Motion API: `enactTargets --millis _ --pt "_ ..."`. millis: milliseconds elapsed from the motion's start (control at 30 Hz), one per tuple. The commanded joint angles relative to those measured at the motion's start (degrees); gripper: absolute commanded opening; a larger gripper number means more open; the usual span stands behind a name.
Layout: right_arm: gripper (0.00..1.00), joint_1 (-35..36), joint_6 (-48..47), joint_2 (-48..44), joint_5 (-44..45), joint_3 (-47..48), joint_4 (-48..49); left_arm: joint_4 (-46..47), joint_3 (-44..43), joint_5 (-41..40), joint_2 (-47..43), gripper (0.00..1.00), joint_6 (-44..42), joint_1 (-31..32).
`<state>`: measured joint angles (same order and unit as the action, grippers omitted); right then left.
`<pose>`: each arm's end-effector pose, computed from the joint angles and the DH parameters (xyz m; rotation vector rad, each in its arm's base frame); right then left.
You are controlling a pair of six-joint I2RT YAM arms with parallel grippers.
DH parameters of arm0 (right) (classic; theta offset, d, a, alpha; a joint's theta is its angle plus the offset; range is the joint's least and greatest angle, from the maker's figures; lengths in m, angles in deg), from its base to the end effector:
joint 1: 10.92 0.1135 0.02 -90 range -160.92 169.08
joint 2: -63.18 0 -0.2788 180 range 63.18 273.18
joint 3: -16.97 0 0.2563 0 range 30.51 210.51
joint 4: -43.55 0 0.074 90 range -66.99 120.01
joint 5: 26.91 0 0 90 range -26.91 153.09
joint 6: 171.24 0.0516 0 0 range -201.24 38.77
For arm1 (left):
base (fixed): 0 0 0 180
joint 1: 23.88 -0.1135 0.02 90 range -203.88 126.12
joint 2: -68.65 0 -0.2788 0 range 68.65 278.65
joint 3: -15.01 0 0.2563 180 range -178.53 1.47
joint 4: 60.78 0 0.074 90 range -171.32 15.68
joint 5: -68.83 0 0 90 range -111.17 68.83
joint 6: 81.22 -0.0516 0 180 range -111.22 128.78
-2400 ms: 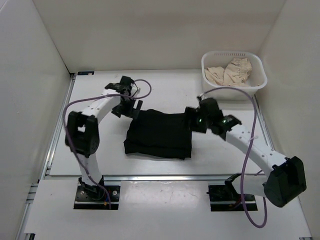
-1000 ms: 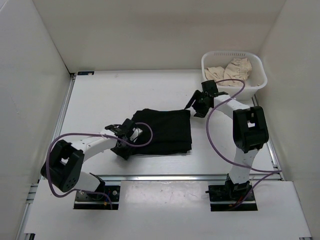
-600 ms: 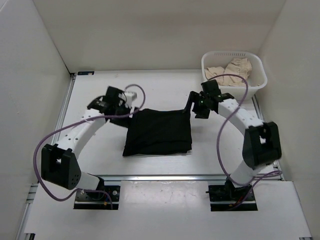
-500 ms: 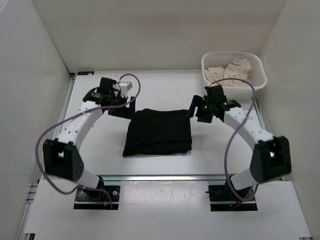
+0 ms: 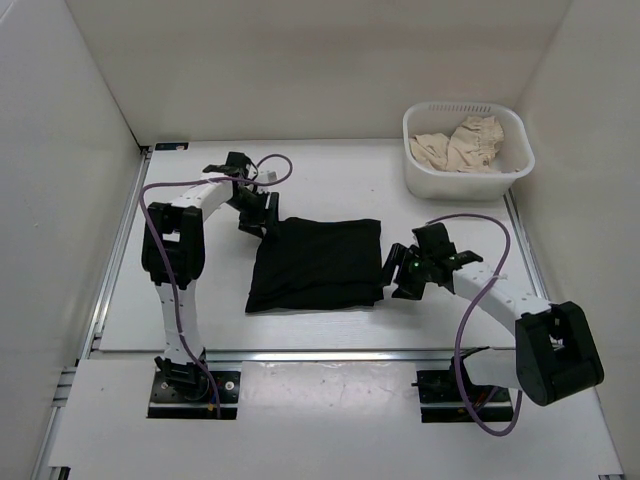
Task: Fold and stack the trousers
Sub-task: Fold the trousers
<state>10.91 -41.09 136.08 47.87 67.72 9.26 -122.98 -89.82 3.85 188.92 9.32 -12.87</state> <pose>0.2213 0.1032 0.1802 0.3202 2.6646 0.7235 0.4213 -0.1042 0.1681 0.3338 2.8796 -0.6713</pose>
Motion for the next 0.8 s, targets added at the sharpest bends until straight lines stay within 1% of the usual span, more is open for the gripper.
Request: enactTargets --millis 0,33,67,167,200,300,367,400,467,500,533,633,767 --pt "0.70 1.3 4.3 -1.5 -4.5 -1.9 7.6 0.1 -1.9 3.6 -1.5 0.67 -0.5 0.9" --pt "0.70 1.3 4.3 -1.5 -4.5 -1.9 8.7 0.1 -1.1 3.6 -1.5 0.59 -0.5 0.9" --pt "0.70 1.9 5.1 -0.9 -4.5 -2.6 9.2 -0.5 -1.1 3.6 -1.5 0.46 -0.5 0.9" --pt "0.69 1.9 5.7 0.5 -4.5 -4.0 9.9 -0.5 -0.6 3.6 -1.0 0.24 -0.5 0.3" --pt "0.69 1.9 6.3 1.0 -5.3 -4.8 9.9 -0.5 -0.6 3.6 -0.4 0.14 -0.5 0.2" --pt "0.66 1.9 6.4 1.0 -6.5 -5.5 9.9 -0.5 -2.7 3.6 0.8 0.14 -0.5 -0.4" --pt "0.61 2.4 6.4 0.5 -6.5 -6.6 9.2 -0.5 -3.3 3.0 0.8 0.14 -0.5 -1.0" --pt "0.45 2.4 6.4 0.5 -6.5 -6.6 9.2 -0.5 -3.3 3.0 0.8 0.14 -0.5 -1.0" --pt "0.24 2.4 6.4 0.5 -6.0 -7.2 9.9 -0.5 -3.3 2.5 0.8 0.14 -0.5 -2.3" --pt "0.16 2.4 6.9 0.5 -5.3 -7.8 9.9 -0.5 -3.8 2.5 1.3 0.14 -0.5 -2.3" --pt "0.01 2.4 6.9 0.5 -4.8 -7.8 9.9 -0.5 -3.8 2.5 1.3 0.14 -0.5 -3.1" --pt "0.00 2.4 6.9 -0.1 -2.7 -7.8 8.2 -0.5 -4.3 1.8 2.4 0.14 -0.5 -4.7" --pt "0.00 2.4 6.9 -5.9 -2.7 -9.3 5.1 -1.0 -5.4 1.2 3.0 0.14 -0.5 -5.9"
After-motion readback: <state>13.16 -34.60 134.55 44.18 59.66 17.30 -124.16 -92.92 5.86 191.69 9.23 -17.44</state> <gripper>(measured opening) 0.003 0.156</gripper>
